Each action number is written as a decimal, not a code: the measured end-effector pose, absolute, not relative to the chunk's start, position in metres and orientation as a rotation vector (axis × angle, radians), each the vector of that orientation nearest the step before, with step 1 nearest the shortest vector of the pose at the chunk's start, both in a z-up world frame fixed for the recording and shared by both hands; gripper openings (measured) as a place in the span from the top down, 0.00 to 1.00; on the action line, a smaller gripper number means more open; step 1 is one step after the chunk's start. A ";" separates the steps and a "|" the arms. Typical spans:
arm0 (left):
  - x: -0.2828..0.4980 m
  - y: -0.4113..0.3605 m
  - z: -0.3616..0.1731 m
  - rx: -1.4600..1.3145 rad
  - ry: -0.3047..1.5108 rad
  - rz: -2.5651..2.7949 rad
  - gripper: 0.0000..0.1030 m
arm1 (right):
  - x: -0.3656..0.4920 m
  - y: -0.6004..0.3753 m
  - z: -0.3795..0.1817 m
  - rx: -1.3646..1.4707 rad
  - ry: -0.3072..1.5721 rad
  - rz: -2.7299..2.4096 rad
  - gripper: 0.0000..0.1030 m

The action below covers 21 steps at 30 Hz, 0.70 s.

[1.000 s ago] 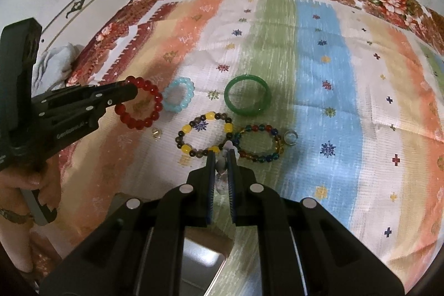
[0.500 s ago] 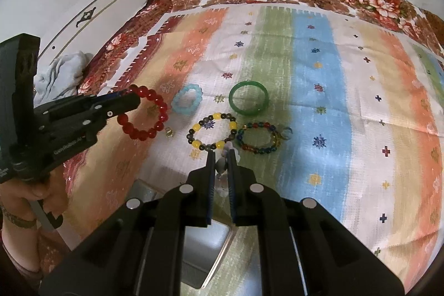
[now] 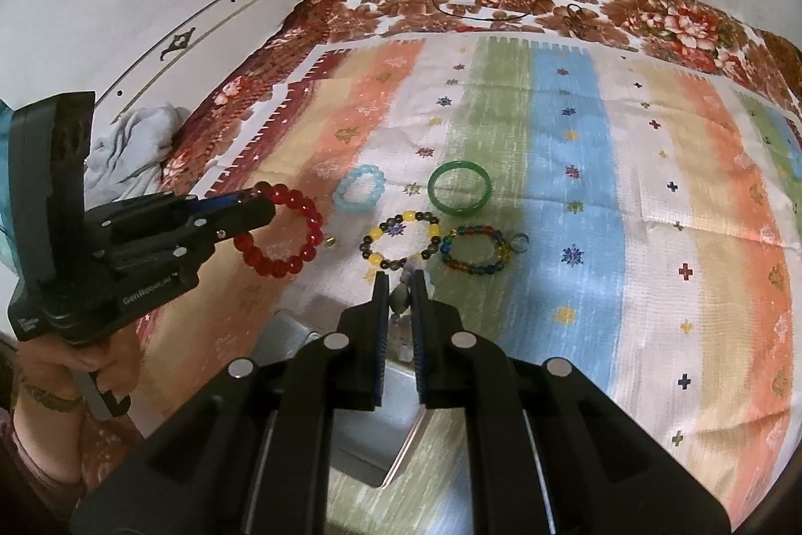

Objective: Organize jewelry
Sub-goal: 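Lift and carry both bracelets over the silver tin with both tools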

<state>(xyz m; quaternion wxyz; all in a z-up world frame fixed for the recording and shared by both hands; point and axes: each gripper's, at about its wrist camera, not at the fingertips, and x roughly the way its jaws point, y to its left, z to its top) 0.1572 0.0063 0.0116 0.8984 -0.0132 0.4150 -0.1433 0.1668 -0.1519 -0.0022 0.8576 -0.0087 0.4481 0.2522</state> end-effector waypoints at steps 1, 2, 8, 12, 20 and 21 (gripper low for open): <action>0.154 0.005 0.011 -0.025 0.860 -0.303 0.88 | 0.165 -0.152 -0.002 -0.021 0.941 0.533 0.91; 0.153 0.003 0.011 -0.024 0.860 -0.306 0.88 | 0.164 -0.152 -0.002 -0.023 0.941 0.531 0.91; 0.138 -0.005 0.012 -0.012 0.853 -0.333 0.88 | 0.151 -0.149 -0.001 -0.036 0.932 0.550 0.91; 0.131 -0.007 0.009 -0.016 0.864 -0.346 0.88 | 0.142 -0.145 -0.001 -0.045 0.928 0.569 0.91; 0.116 -0.011 0.005 -0.014 0.867 -0.361 0.88 | 0.125 -0.141 -0.002 -0.053 0.927 0.601 0.91; 0.113 -0.011 0.004 -0.015 0.868 -0.362 0.88 | 0.123 -0.141 -0.003 -0.054 0.929 0.601 0.91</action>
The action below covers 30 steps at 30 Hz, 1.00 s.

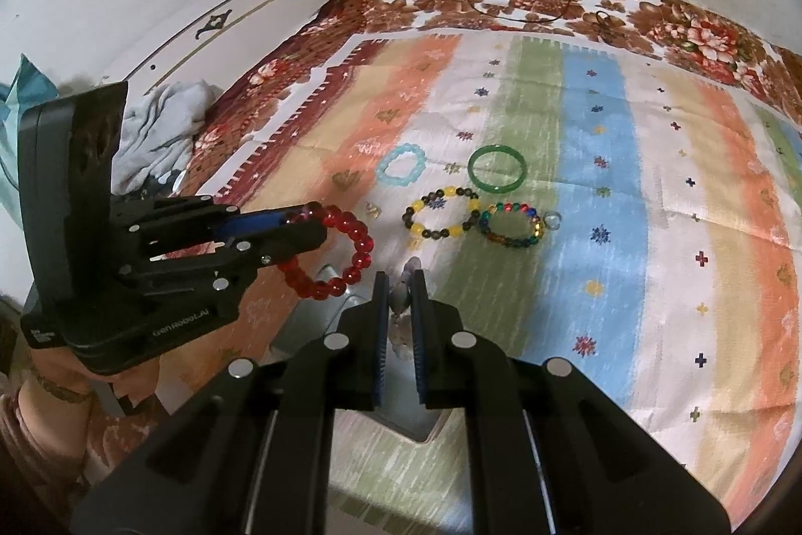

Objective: Organize jewelry
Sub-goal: 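Lift and carry both bracelets over the silver tin with both tools, then open left tool dropping red bracelet into tin while right tool releases charm bracelet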

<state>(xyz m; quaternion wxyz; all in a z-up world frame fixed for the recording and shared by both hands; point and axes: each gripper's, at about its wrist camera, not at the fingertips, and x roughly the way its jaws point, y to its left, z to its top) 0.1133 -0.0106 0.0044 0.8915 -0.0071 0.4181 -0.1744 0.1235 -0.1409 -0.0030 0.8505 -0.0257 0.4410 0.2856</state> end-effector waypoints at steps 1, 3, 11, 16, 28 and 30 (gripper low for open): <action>0.111 -0.011 0.003 -0.013 0.871 -0.364 0.88 | 0.121 -0.141 -0.005 -0.054 0.934 0.602 0.91; 0.106 -0.012 0.000 -0.010 0.878 -0.366 0.88 | 0.118 -0.141 -0.008 -0.052 0.941 0.605 0.91; 0.092 -0.018 -0.013 0.016 0.908 -0.374 0.88 | 0.104 -0.132 -0.026 -0.088 0.983 0.616 0.91; 0.086 -0.017 -0.019 0.022 0.921 -0.370 0.87 | 0.101 -0.133 -0.030 -0.082 0.994 0.615 0.91; 0.090 -0.008 -0.023 0.026 0.927 -0.319 0.68 | 0.112 -0.144 -0.032 -0.053 0.989 0.539 0.47; 0.094 -0.003 -0.024 0.020 0.933 -0.301 0.66 | 0.114 -0.147 -0.033 -0.041 0.995 0.533 0.47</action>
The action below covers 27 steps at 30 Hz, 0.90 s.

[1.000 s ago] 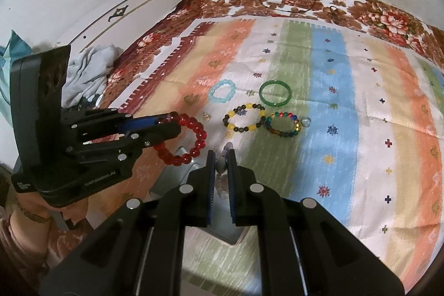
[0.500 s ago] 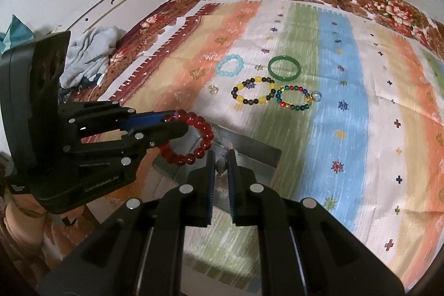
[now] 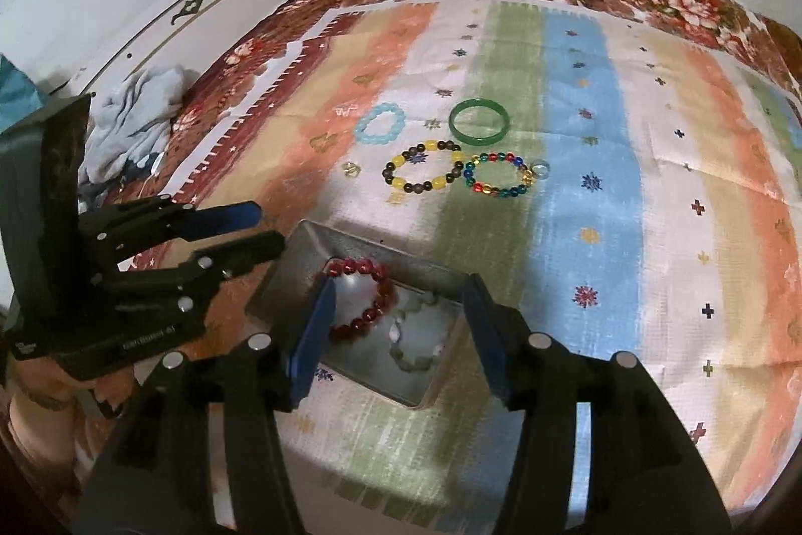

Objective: Organize jewelry
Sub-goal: 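Open left tool dropping red bracelet into tin while right tool releases charm bracelet, then move left tool to gold charm while right tool approaches multicolour bead bracelet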

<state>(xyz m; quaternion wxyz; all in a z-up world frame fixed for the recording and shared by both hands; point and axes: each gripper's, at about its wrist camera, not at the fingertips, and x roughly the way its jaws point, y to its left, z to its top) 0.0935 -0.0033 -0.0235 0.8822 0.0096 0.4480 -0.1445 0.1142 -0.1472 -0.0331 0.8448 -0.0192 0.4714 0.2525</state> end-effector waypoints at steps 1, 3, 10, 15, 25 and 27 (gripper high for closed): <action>0.095 -0.001 -0.023 0.019 0.934 -0.293 0.65 | 0.115 -0.148 -0.034 -0.038 0.998 0.528 0.47; 0.096 0.001 -0.023 0.022 0.933 -0.289 0.61 | 0.117 -0.149 -0.035 -0.040 1.001 0.525 0.47; 0.107 0.012 -0.029 0.033 0.952 -0.247 0.55 | 0.127 -0.154 -0.039 -0.031 1.011 0.492 0.44; 0.122 0.021 -0.033 0.033 0.973 -0.219 0.55 | 0.134 -0.155 -0.040 -0.029 1.009 0.492 0.36; 0.153 0.030 -0.040 0.031 0.999 -0.191 0.55 | 0.161 -0.155 -0.049 -0.025 1.035 0.451 0.36; 0.156 0.030 -0.041 0.035 1.002 -0.189 0.55 | 0.166 -0.157 -0.050 -0.019 1.038 0.441 0.36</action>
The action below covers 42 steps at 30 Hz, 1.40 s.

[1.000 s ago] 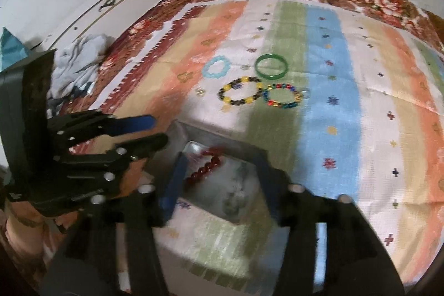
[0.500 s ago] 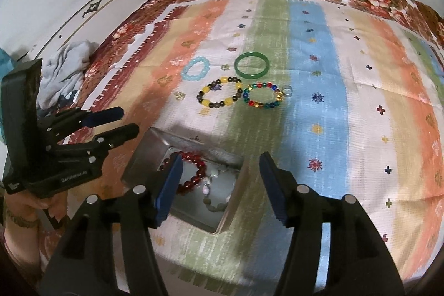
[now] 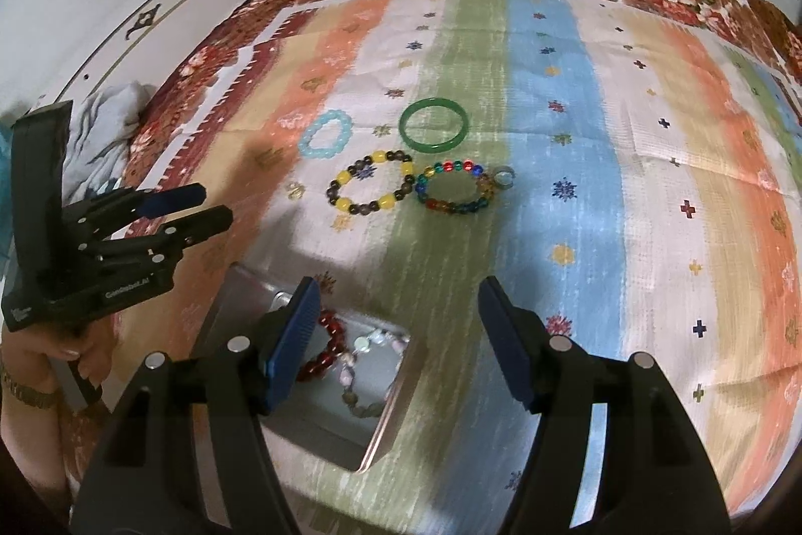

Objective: Organize jewelry
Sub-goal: 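Move left tool to gold charm while right tool approaches multicolour bead bracelet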

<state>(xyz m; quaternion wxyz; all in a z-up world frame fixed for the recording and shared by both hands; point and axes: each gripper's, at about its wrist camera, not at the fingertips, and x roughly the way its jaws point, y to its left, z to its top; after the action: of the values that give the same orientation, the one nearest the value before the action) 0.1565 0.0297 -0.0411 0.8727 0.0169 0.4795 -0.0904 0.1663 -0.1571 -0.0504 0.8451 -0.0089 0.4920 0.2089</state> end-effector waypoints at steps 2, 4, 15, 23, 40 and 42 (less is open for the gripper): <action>0.160 0.028 -0.043 0.055 1.002 -0.188 0.55 | 0.171 -0.159 -0.051 -0.014 1.040 0.443 0.36; 0.164 0.026 -0.045 0.069 1.005 -0.183 0.55 | 0.176 -0.160 -0.051 -0.004 1.037 0.455 0.36; 0.179 0.022 -0.047 0.090 1.009 -0.193 0.53 | 0.195 -0.163 -0.053 -0.013 1.036 0.421 0.35; 0.190 0.029 -0.053 0.090 1.027 -0.181 0.52 | 0.212 -0.174 -0.060 0.043 1.075 0.377 0.35; 0.216 0.040 -0.075 0.078 1.092 -0.169 0.52 | 0.253 -0.168 -0.084 0.079 1.172 0.353 0.27; 0.218 0.041 -0.077 0.080 1.097 -0.166 0.52 | 0.258 -0.167 -0.089 0.078 1.180 0.349 0.27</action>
<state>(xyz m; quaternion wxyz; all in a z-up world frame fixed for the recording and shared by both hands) 0.2181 0.0408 -0.0772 0.8493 0.0377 0.5205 -0.0790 0.2577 -0.1674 -0.0886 0.8159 0.0365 0.5533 0.1639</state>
